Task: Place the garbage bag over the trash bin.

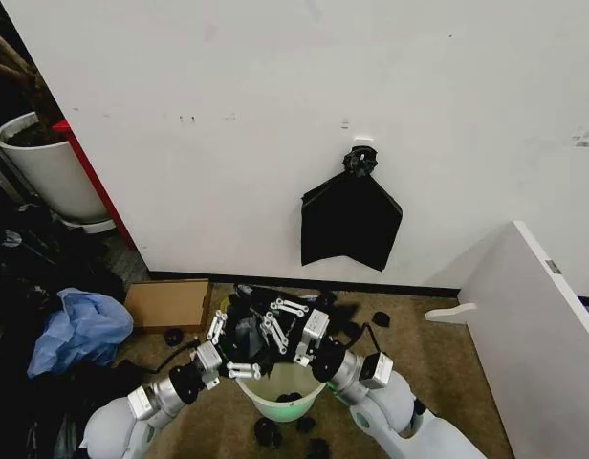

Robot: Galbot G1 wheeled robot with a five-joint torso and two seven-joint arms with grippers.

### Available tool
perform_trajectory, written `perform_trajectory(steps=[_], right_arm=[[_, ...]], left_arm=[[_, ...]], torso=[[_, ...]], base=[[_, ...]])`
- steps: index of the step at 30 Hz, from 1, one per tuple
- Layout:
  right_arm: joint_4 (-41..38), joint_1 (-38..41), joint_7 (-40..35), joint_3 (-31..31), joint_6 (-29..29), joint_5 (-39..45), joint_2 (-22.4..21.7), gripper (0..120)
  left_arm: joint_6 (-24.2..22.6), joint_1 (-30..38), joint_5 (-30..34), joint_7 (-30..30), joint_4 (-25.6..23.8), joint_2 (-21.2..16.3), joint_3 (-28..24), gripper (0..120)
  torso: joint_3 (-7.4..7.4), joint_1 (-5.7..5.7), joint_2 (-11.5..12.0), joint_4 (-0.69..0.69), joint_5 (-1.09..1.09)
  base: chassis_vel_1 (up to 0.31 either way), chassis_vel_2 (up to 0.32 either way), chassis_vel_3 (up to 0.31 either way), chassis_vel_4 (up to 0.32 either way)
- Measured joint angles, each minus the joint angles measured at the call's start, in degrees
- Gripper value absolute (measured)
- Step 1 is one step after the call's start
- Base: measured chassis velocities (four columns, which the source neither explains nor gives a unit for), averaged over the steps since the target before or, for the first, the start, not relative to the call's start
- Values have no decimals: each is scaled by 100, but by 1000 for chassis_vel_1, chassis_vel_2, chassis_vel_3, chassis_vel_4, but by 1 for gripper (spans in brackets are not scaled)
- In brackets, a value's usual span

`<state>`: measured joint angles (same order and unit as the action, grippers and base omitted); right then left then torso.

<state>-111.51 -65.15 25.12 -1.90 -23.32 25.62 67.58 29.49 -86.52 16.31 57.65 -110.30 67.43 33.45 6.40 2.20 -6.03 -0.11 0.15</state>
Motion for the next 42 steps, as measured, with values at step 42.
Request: perform_trajectory(steps=[42], right_arm=[[345, 109, -198, 180, -83, -58, 75, 0]], left_arm=[[-137, -415, -72, 565, -58, 339, 583, 94]], torso=[[0, 0, 0, 0, 0]], base=[[0, 0, 0, 0]])
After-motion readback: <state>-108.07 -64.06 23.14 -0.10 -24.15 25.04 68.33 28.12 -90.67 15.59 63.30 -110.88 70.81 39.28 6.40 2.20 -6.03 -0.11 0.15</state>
